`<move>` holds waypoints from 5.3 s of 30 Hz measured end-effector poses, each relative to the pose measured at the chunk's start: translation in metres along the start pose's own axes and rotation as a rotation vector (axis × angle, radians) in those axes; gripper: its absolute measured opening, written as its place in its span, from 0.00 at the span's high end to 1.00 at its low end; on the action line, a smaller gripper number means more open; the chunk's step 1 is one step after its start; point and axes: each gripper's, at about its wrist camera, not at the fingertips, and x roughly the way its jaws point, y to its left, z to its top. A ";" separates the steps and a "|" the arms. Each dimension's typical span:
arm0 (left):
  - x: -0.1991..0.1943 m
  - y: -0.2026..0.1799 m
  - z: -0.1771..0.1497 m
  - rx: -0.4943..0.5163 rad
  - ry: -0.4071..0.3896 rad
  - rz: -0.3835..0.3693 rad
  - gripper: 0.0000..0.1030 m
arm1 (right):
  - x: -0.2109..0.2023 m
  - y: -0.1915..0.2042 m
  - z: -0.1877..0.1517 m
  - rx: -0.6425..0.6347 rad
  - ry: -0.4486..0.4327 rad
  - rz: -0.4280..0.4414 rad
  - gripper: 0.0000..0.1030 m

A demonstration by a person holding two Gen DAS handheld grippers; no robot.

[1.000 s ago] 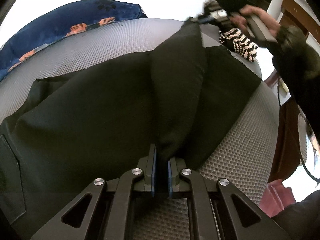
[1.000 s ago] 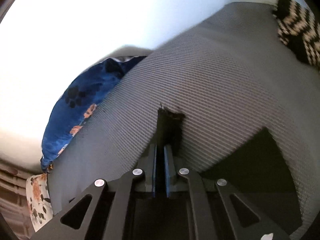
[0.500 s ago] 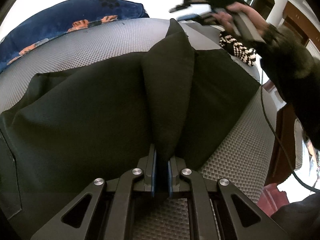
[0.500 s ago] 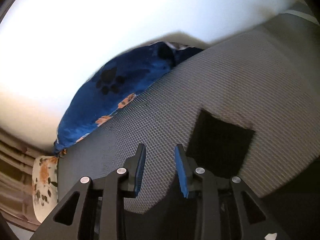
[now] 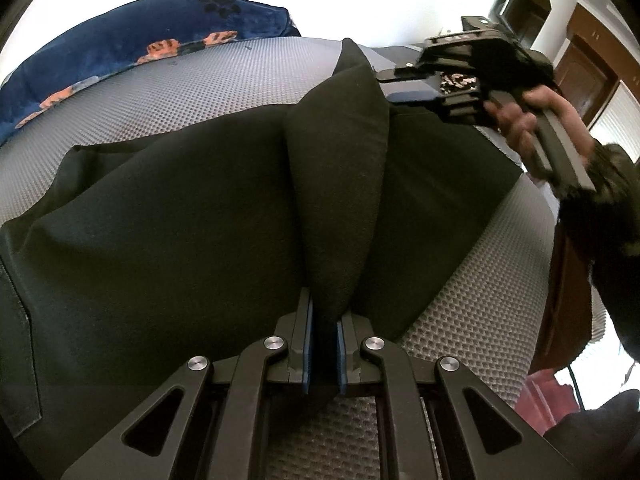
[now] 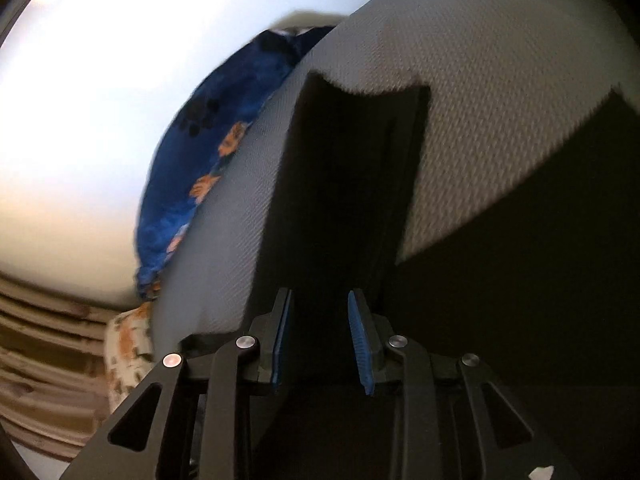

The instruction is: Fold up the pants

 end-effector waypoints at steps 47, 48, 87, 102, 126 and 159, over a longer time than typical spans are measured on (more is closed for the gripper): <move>-0.005 -0.020 0.004 0.100 0.006 0.055 0.90 | -0.102 -0.030 0.065 0.075 -0.269 -0.080 0.96; -0.005 -0.024 0.003 0.128 0.002 0.068 0.90 | -0.118 -0.032 0.056 0.066 -0.283 -0.110 0.96; -0.054 0.006 0.006 0.113 -0.063 0.022 0.51 | -0.221 -0.167 -0.085 0.313 -0.437 -0.380 0.80; -0.095 0.133 -0.018 -0.271 -0.197 0.410 0.51 | -0.055 0.058 -0.063 -0.330 -0.086 -0.154 0.75; -0.109 0.193 -0.058 -0.352 -0.227 0.376 0.51 | 0.215 0.221 -0.101 -0.739 0.489 -0.009 0.89; -0.053 0.137 0.064 -0.164 -0.190 0.215 0.48 | 0.036 0.076 -0.070 -0.553 0.049 -0.316 0.74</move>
